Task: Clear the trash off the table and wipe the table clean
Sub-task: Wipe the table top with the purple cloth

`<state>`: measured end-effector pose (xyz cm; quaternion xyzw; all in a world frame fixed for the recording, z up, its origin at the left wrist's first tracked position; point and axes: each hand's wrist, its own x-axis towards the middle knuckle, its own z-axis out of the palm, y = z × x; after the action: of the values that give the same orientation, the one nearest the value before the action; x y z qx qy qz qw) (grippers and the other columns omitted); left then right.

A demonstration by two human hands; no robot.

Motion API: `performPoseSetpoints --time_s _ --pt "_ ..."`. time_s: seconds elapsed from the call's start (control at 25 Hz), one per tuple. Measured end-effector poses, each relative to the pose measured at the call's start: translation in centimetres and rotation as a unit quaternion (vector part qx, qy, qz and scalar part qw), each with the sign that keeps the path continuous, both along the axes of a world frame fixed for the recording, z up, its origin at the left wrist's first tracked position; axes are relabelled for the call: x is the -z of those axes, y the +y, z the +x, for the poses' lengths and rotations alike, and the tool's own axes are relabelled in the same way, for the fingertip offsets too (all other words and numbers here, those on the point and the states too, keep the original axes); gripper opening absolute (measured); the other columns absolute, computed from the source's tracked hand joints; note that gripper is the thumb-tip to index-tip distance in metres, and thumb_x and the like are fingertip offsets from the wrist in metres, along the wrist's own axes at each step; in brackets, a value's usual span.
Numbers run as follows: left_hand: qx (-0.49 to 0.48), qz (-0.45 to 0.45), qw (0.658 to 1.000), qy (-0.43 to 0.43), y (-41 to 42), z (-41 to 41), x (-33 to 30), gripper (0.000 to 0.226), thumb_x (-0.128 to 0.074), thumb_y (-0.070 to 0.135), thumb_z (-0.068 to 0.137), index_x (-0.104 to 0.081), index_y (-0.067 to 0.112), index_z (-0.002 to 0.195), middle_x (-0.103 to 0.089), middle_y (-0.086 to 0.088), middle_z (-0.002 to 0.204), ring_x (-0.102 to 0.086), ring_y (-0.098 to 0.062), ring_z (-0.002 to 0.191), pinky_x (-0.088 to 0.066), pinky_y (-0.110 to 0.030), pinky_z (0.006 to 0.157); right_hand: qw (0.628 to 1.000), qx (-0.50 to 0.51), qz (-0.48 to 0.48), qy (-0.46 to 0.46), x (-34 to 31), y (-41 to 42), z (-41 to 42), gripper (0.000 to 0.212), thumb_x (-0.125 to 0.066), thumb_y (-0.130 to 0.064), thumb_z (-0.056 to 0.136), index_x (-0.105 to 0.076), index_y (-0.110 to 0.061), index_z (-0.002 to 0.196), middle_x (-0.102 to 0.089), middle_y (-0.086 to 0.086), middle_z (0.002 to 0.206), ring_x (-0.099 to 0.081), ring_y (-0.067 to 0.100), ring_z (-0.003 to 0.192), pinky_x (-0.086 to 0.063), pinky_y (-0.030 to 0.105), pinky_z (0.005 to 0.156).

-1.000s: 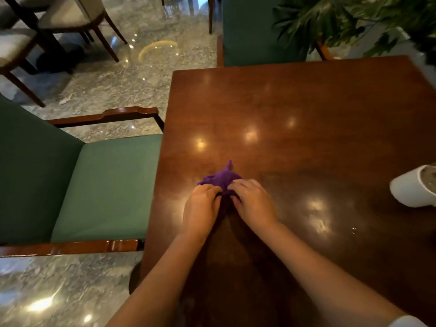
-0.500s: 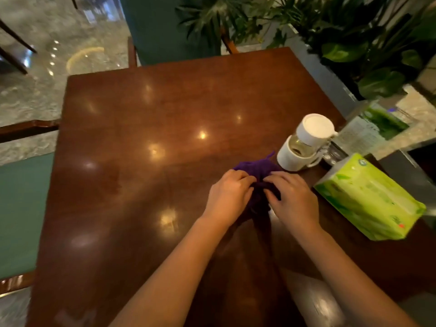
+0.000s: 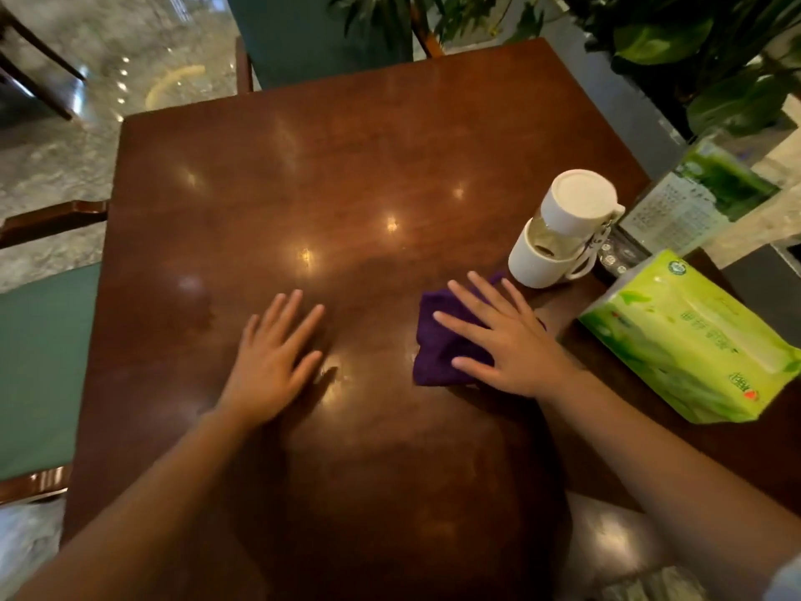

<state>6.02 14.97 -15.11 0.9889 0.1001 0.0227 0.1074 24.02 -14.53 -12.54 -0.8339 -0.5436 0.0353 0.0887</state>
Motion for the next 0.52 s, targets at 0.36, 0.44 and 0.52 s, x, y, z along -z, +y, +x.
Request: performPoseSetpoints --time_s 0.36,0.44,0.52 --pt "-0.079 0.052 0.990 0.109 12.3 -9.4 2.4 0.071 -0.024 0.063 0.082 -0.016 0.031 0.145 -0.010 -0.003 0.156 -0.001 -0.018 0.142 -0.001 -0.046 0.110 0.991 0.127 -0.047 0.003 4.9 1.6 1.5 0.066 -0.024 -0.070 0.081 -0.019 -0.044 0.141 -0.012 0.000 0.156 -0.001 0.019 0.143 -0.008 0.055 0.112" --pt "-0.081 0.054 0.991 0.095 12.0 -9.7 2.8 0.069 -0.025 0.061 0.083 -0.018 0.032 0.145 -0.012 -0.004 0.155 -0.003 -0.019 0.142 -0.008 -0.052 0.109 0.972 0.231 -0.051 0.003 5.2 2.2 0.3 0.066 -0.021 -0.069 0.082 -0.019 -0.042 0.142 -0.011 0.002 0.156 -0.003 0.021 0.143 -0.006 0.053 0.111" --pt "-0.081 0.049 0.992 0.079 11.8 -9.7 2.7 0.068 -0.025 0.060 0.084 -0.020 0.032 0.145 -0.012 -0.003 0.155 -0.003 -0.018 0.142 -0.008 -0.053 0.109 0.965 0.258 -0.055 0.005 5.2 3.0 -1.8 0.065 -0.018 -0.066 0.084 -0.017 -0.039 0.143 -0.011 0.005 0.156 -0.003 0.022 0.143 -0.005 0.051 0.112"
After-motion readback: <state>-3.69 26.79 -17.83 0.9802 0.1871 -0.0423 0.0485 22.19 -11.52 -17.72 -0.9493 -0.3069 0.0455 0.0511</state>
